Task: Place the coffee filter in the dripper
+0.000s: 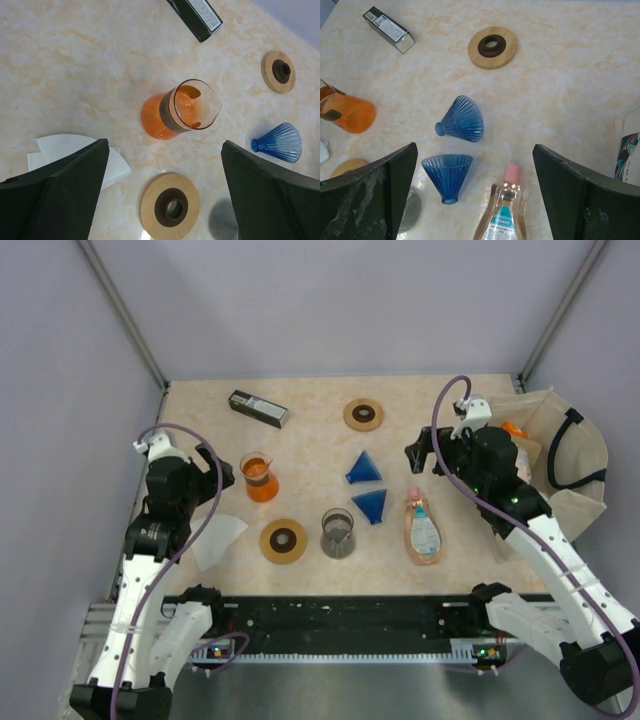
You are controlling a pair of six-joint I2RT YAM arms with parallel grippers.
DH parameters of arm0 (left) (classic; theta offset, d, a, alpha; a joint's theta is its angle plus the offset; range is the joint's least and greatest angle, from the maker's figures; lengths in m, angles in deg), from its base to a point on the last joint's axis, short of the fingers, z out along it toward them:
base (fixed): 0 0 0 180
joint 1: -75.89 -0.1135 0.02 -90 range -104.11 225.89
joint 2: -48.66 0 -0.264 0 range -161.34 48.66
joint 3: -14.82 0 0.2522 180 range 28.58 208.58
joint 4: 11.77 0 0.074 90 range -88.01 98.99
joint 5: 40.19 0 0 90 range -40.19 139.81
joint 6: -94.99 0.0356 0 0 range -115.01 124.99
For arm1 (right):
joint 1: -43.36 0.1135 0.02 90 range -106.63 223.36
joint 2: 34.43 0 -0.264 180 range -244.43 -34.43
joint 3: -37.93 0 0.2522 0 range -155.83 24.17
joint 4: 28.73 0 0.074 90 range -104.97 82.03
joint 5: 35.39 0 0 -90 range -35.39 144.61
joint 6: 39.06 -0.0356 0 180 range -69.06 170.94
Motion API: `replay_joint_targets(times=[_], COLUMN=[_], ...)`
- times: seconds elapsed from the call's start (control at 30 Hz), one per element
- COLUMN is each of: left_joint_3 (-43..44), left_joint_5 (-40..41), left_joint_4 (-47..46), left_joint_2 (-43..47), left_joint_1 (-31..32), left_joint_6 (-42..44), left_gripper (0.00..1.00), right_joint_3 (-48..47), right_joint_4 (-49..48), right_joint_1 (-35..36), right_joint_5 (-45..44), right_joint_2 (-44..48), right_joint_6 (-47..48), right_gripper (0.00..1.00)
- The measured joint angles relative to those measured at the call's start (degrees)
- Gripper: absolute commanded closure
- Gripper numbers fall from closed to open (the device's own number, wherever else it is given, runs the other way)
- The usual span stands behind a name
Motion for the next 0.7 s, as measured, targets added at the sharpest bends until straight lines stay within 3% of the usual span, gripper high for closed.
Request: replay_joint_targets(times=[0.33,0.53,0.7], left_joint_3=[-0.04,-2.23,-6.4], left_joint_5=[-1.18,-6.97,-9.73], left_joint_4=[5.49,6.03,6.86], left_joint_2=[0.55,1.36,-0.33], left_joint_1=[0.0,0.28,5.22], left_joint_6=[-2.19,-4.31,-6.97], left_gripper=[0.03,0.04,0.05], right_joint_3=[0.0,0.0,0.0], right_joint_4=[0.66,0.7,0.87], right_joint_1=[0.0,0.0,0.0], right_joint_5=[-2.16,-1.79,-1.7], right_joint_2=[-0.9,-2.03,-2.4], right_joint_6=[0.0,0.0,0.0], right_gripper=[0.01,0.01,0.01])
